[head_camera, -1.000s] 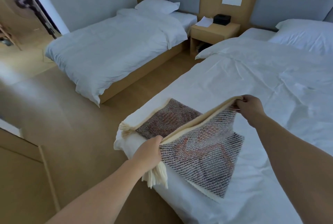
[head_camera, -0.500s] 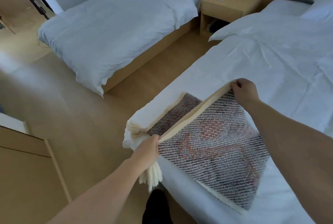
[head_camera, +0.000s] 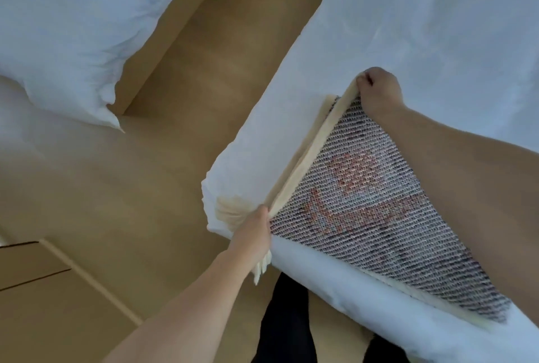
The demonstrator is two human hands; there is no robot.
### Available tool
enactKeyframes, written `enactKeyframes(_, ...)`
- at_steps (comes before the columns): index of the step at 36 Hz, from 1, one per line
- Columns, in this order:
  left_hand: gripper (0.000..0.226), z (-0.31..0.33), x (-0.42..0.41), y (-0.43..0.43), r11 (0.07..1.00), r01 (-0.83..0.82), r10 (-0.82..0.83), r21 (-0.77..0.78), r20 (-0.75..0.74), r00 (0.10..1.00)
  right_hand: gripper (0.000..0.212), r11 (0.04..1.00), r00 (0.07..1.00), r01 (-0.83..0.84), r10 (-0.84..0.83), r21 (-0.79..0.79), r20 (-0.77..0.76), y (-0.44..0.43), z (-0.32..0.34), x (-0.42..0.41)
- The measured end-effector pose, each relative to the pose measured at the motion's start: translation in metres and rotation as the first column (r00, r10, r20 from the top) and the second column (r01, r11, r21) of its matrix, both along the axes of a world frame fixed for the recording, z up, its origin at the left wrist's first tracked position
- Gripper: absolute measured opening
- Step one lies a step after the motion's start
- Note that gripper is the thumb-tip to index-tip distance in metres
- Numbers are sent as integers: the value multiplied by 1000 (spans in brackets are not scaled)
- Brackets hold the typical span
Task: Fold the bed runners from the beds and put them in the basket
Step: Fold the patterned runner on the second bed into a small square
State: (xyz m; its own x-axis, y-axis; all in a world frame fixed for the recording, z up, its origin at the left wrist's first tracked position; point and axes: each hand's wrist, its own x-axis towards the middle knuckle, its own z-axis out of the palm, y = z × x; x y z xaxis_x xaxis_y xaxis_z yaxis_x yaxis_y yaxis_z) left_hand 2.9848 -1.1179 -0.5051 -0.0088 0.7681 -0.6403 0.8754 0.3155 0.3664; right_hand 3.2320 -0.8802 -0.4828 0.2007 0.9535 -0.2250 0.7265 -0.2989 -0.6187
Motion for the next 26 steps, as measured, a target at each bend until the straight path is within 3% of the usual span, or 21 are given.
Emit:
enactKeyframes(8, 13, -46, -12, 25, 1000, -18, 18, -10, -11, 1000, 28, 999, 998, 27, -25, -36, 60, 36, -47, -20)
enactKeyframes(12, 11, -56, -11, 33, 995, -10, 18, 96, -87, 996, 27, 996, 993, 26, -16, -85, 115, 47, -71, -24)
enactKeyframes(16, 46, -64, -6, 42, 953, 165, -147, 256, -85, 985, 28, 986, 971, -70, 102, -152, 217, 47, -87, -30)
enactKeyframes(18, 57, -67, 1, 50, 906, 242, -224, 349, -91, 970, 37, 981, 932, -167, 190, -100, 310, 37, -90, -32)
enactKeyframes(21, 60, -68, 26, 64, 875, 336, -306, 349, -139, 942, 52, 928, 845, -373, 336, 8, 417, 2, -87, -34)
enactKeyframes(24, 63, -74, 59, 74, 819, 477, -430, 318, -212, 878, 63, 813, 694, -568, 558, -132, 454, -44, -93, -29)
enactKeyframes(26, 65, -81, 80, 78, 781, 544, -482, 305, -260, 837, 69, 777, 634, -583, 617, -236, 465, -65, -104, -11)
